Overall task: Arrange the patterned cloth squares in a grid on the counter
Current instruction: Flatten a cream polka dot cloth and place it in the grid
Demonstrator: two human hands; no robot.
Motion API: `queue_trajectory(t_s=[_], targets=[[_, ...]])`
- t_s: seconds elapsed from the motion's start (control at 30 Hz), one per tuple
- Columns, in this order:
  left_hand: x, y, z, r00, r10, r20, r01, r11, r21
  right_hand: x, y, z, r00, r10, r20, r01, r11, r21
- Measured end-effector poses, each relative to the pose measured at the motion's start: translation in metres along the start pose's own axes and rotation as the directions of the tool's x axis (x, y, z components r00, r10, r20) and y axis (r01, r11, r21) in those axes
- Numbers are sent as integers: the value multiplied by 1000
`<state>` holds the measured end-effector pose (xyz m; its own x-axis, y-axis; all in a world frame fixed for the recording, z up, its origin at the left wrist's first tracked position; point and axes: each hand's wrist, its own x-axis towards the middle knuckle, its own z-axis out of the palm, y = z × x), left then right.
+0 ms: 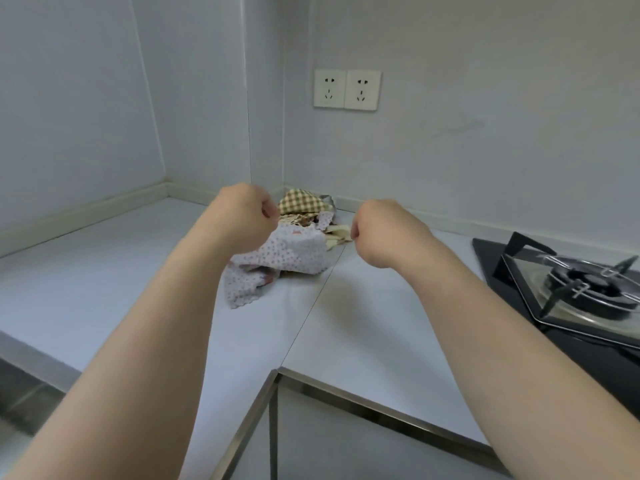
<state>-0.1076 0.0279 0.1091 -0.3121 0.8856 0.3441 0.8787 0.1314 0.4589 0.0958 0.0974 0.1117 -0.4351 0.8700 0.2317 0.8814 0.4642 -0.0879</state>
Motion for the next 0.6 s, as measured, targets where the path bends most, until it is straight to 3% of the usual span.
queue_trajectory(t_s=[0.4, 0.5, 0.6], targets=[[9, -2, 31, 997, 73, -34, -76, 992, -105, 63, 12, 22, 996, 75, -49, -73, 996, 51], [10, 1, 42, 995, 97, -38, -101, 987, -123, 78, 24, 56, 995, 84, 45, -84, 996, 3], [10, 3, 50, 994, 105, -25, -107, 988, -110, 95, 38, 93, 985, -19, 173, 19, 1000, 5]])
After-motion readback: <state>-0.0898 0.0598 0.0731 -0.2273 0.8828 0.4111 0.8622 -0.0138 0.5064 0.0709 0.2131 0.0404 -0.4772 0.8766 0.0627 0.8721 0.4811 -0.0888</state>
